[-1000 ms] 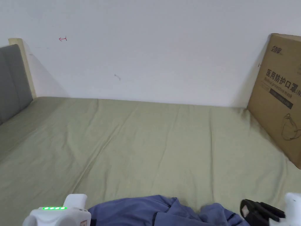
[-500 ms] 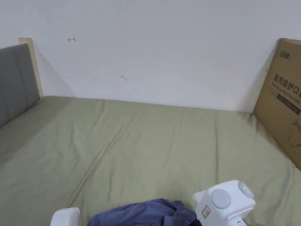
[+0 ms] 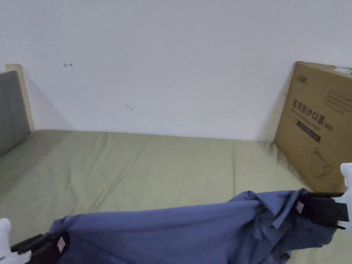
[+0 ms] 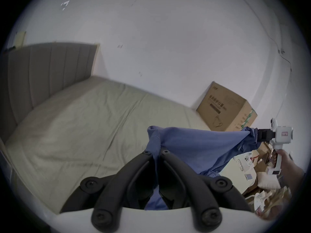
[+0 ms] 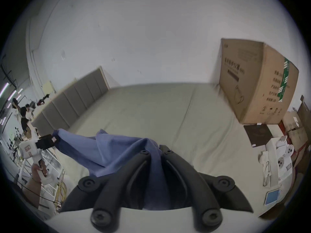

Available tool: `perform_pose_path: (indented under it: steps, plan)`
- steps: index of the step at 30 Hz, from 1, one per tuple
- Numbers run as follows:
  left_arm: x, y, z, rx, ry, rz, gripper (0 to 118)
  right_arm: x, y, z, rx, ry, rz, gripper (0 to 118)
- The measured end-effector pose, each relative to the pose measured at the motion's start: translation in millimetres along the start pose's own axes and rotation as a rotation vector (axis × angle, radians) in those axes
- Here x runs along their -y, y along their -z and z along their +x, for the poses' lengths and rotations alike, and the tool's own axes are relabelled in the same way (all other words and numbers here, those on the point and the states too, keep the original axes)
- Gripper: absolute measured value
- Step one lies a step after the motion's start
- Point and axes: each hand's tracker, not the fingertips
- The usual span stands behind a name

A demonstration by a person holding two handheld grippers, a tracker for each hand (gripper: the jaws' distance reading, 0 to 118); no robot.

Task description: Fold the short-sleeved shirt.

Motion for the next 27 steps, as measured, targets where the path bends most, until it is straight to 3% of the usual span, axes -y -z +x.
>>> perform_pose_path:
  steps: [4, 8, 12, 17, 20, 27]
  plan:
    - [-53.5, -16.4, 40.0, 0.029, 0.148, 0.033, 3, -31.2, -49.1, 0.1, 0.012, 0.006, 0.113, 7]
    - [-117.7, -14.5, 63.0, 0.083, 0.190, 0.074, 3, -73.7, -71.8, 10.0, -0.009, 0.069, 0.183, 7]
    - [-187.8, -0.5, 80.4, 0.105, 0.257, 0.151, 3, -126.4, -77.8, 16.7, 0.029, 0.051, 0.243, 7]
    - [-257.7, 37.8, 104.2, 0.081, 0.257, 0.215, 3, -198.3, -55.6, 18.1, 0.065, 0.050, 0.269, 7]
    - [-291.6, 76.9, 108.9, 0.047, 0.242, 0.215, 3, -238.8, -33.6, 14.5, 0.136, -0.012, 0.309, 7]
    - [-317.2, 151.5, 123.1, -0.032, 0.236, 0.218, 3, -294.9, 21.0, 12.4, 0.238, -0.058, 0.392, 7]
